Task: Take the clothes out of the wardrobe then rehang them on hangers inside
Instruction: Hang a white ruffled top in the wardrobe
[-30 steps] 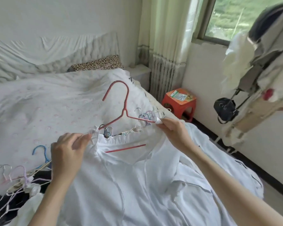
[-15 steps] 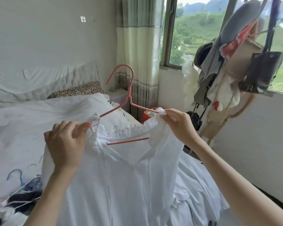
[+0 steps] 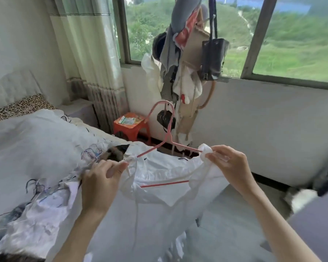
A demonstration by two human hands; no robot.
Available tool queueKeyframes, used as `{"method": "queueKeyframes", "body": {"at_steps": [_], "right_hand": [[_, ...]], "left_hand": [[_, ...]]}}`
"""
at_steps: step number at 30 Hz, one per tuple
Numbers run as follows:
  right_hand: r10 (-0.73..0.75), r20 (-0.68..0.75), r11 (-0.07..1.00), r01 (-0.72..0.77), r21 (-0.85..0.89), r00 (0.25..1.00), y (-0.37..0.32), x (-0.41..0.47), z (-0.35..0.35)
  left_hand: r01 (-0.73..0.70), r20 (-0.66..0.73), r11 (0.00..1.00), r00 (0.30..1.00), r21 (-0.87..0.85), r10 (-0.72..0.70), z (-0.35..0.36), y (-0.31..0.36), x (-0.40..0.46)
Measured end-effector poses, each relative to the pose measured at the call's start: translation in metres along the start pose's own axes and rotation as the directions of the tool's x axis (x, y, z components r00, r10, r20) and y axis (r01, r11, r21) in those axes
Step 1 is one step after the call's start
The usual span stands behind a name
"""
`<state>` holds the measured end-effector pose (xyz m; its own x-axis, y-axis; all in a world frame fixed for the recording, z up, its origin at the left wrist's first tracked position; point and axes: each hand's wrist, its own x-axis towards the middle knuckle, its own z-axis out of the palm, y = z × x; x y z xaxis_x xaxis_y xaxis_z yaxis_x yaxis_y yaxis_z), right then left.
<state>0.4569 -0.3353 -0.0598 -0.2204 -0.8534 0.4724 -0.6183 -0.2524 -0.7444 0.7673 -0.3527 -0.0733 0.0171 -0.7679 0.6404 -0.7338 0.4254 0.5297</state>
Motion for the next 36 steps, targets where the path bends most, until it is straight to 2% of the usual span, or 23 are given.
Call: {"method": "queueKeyframes", "body": {"at_steps": [3,8,12,16,18,22,25,28,32,34,36], "right_hand": [[0.095,-0.131,0.990,-0.108,-0.092,0.987,0.015,-0.021,-0.043],[0.126,-0.392,0.935,-0.241,-0.261,0.911,0.016,-0.055,-0.112],[0.180,-0.538,0.864,-0.394,-0.314,0.823,0.017,-0.099,-0.162],[0.223,-0.668,0.794,-0.530,-0.298,0.710,0.014,-0.145,-0.200],[0.208,-0.735,0.760,-0.579,-0.294,0.646,0.009,-0.162,-0.217],[0.087,-0.852,0.736,-0.610,-0.295,0.516,-0.001,-0.184,-0.249],[-0.009,-0.899,0.727,-0.615,-0.306,0.437,-0.001,-0.195,-0.275],[-0.028,-0.906,0.705,-0.634,-0.317,0.422,0.012,-0.207,-0.303],[-0.038,-0.877,0.639,-0.663,-0.390,0.479,0.045,-0.215,-0.342],[-0.065,-0.875,0.617,-0.670,-0.413,0.480,0.055,-0.215,-0.364],[-0.060,-0.881,0.645,-0.656,-0.392,0.468,0.060,-0.217,-0.385]], "left_hand": [[-0.015,0.118,0.997,0.993,-0.082,0.024,0.039,0.026,-0.002],[-0.003,0.296,0.947,0.950,-0.322,0.103,0.089,0.086,0.007],[0.037,0.429,0.866,0.879,-0.499,0.210,0.126,0.131,-0.001],[0.098,0.546,0.808,0.783,-0.581,0.298,0.160,0.172,-0.020],[0.094,0.560,0.784,0.752,-0.614,0.348,0.172,0.198,-0.023],[0.015,0.496,0.705,0.721,-0.709,0.484,0.196,0.263,-0.023],[-0.083,0.460,0.655,0.646,-0.751,0.609,0.218,0.306,-0.027],[-0.129,0.460,0.629,0.574,-0.767,0.678,0.249,0.341,-0.035],[-0.150,0.443,0.609,0.555,-0.779,0.704,0.273,0.394,-0.047],[-0.171,0.430,0.597,0.544,-0.784,0.721,0.279,0.421,-0.052],[-0.157,0.435,0.593,0.537,-0.790,0.722,0.291,0.445,-0.056]]}}
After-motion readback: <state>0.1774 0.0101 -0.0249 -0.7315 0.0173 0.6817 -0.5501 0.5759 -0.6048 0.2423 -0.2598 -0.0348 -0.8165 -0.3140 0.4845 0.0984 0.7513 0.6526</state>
